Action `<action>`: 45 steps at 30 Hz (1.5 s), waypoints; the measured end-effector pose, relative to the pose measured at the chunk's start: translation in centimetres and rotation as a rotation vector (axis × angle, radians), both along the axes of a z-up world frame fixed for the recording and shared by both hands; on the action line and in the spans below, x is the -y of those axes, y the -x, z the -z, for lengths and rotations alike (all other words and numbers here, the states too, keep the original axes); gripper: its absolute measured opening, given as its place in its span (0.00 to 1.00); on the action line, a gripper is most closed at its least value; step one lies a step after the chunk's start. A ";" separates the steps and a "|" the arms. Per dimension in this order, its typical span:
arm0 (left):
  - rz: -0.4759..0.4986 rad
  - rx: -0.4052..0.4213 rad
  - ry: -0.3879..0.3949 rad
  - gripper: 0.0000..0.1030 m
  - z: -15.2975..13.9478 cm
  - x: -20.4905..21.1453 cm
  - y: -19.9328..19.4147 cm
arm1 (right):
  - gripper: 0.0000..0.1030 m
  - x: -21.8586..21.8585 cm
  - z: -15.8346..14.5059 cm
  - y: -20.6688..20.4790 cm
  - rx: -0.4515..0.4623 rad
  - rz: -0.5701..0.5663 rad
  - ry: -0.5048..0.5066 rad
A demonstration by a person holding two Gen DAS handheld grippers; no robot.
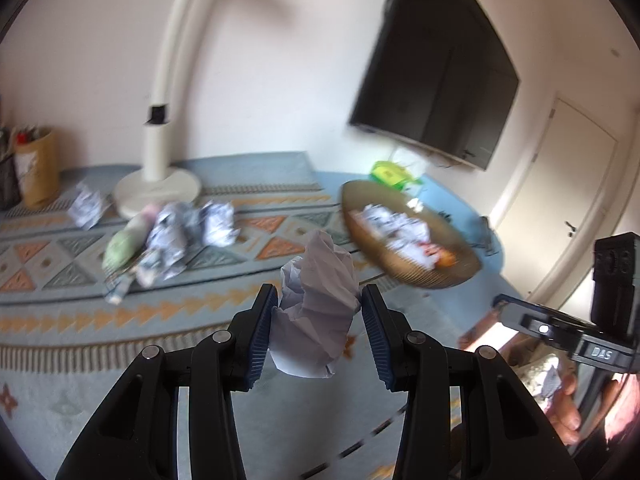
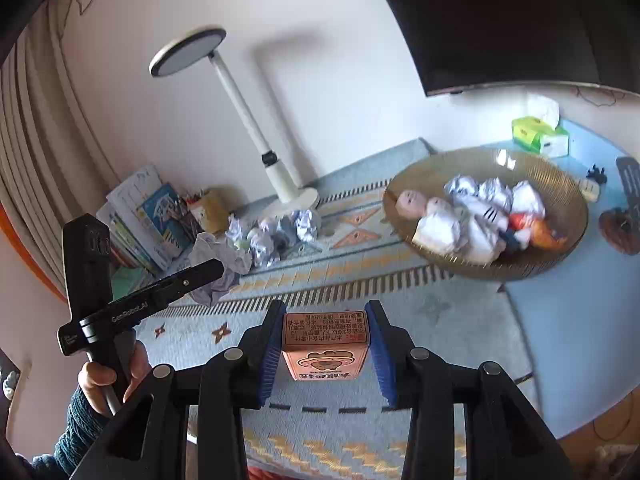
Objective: Organize objects
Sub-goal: 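Carry both items over the golden bowl and open both tools, then move both open tools back toward the pile by the lamp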
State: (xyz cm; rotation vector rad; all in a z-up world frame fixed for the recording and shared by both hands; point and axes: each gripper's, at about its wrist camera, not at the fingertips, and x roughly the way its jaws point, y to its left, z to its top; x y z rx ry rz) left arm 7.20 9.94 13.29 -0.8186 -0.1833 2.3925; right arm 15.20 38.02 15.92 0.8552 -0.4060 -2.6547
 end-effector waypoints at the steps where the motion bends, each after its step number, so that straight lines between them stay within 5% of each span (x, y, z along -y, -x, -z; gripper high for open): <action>1: 0.026 -0.008 -0.019 0.40 -0.8 -0.9 0.2 | 0.38 -0.5 -0.7 0.1 -0.015 0.014 -0.002; 7: 0.165 -0.056 -0.058 0.40 -5.2 -7.8 3.2 | 0.38 -4.9 -5.5 2.3 -0.103 0.163 0.008; 12: 0.228 -0.080 -0.058 0.42 -6.1 -14.3 7.6 | 0.39 -8.7 -7.4 7.0 -0.167 0.361 -0.039; 13: 0.225 -0.085 -0.069 0.49 -5.7 -15.2 8.6 | 0.41 -8.8 -6.9 8.3 -0.165 0.385 -0.092; 14: 0.220 -0.061 -0.069 0.77 -5.0 -16.1 9.8 | 0.46 -9.0 -6.2 9.6 -0.128 0.400 -0.143; 15: 0.212 -0.017 -0.061 1.00 -4.0 -16.8 11.0 | 0.62 -9.4 -4.8 11.1 -0.044 0.409 -0.168; 17: 0.190 0.041 -0.058 0.99 -2.1 -16.8 12.0 | 0.65 -10.5 -2.6 11.4 0.024 0.389 -0.093; 23: 0.079 0.082 -0.099 0.99 0.5 -9.5 9.6 | 0.66 -8.0 -0.8 8.6 0.009 0.315 -0.148; 28: -0.113 0.019 -0.103 0.99 0.1 -0.2 6.5 | 0.67 0.3 -3.1 7.2 -0.062 0.100 -0.146; 29: -0.166 0.013 -0.096 0.99 0.1 1.8 5.9 | 0.71 1.9 -3.3 7.0 -0.076 0.072 -0.160; 31: -0.269 0.024 -0.081 0.99 0.7 5.7 5.1 | 1.00 5.6 -2.7 6.9 -0.098 0.044 -0.184; 33: -0.379 0.023 -0.033 0.99 2.5 8.9 4.7 | 1.00 8.4 -0.8 7.5 -0.092 0.021 -0.201; 35: -0.441 0.049 0.016 0.99 4.6 10.7 4.9 | 1.00 11.3 3.0 9.3 -0.033 -0.003 -0.239; 40: -0.439 0.034 0.004 0.99 7.9 11.9 4.4 | 0.75 14.6 10.2 12.6 0.111 0.022 -0.394; 45: -0.459 -0.001 0.092 0.99 7.7 11.1 4.0 | 0.95 16.6 10.4 12.1 0.044 0.006 -0.519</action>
